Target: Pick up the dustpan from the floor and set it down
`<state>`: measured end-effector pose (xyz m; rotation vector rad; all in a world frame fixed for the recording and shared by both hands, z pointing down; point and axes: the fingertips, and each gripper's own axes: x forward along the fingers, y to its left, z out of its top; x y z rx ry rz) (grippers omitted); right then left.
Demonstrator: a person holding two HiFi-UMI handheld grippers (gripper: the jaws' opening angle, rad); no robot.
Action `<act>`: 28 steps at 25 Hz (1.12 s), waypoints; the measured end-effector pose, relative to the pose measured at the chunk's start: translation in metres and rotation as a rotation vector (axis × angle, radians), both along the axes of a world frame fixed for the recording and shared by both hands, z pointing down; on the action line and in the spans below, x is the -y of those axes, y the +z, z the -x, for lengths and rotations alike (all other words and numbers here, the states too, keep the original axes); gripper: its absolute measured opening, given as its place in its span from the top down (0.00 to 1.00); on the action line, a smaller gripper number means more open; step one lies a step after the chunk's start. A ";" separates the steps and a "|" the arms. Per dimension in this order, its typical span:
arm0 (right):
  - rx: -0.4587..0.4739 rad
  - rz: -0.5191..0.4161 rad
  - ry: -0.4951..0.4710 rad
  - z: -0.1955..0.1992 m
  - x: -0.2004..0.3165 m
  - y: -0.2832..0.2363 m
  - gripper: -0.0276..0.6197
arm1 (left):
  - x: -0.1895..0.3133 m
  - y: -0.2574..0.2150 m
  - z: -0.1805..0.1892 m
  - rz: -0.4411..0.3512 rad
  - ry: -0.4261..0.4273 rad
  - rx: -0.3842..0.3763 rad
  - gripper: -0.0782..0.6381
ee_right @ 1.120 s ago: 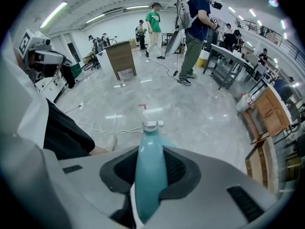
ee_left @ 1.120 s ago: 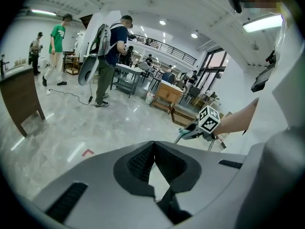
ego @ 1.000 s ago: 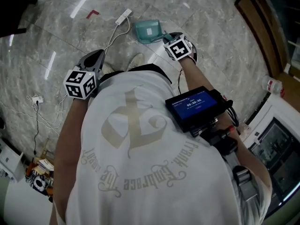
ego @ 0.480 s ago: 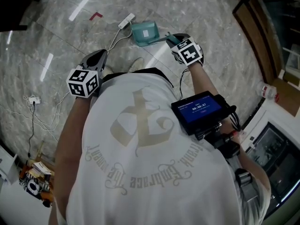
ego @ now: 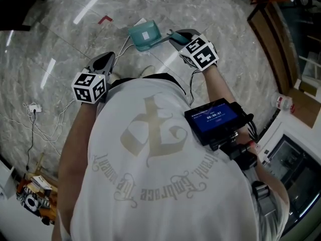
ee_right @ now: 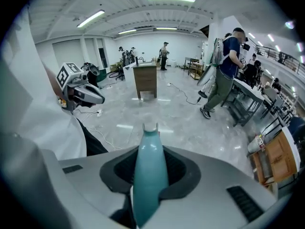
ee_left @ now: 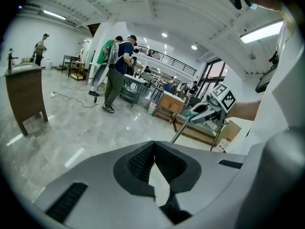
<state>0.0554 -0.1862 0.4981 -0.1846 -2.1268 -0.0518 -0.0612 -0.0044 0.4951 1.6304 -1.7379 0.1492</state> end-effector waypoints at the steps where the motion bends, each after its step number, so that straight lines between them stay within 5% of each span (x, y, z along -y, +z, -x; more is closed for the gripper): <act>1: 0.014 0.003 -0.012 0.007 -0.003 -0.006 0.79 | -0.002 0.000 0.003 0.001 -0.002 0.007 0.87; 13: 0.216 0.058 -0.092 0.070 -0.017 -0.087 0.79 | -0.012 -0.031 0.028 -0.057 -0.072 0.048 0.87; 28: 0.278 0.017 -0.176 0.111 -0.042 -0.128 0.79 | -0.031 -0.064 0.049 -0.114 -0.109 0.109 0.88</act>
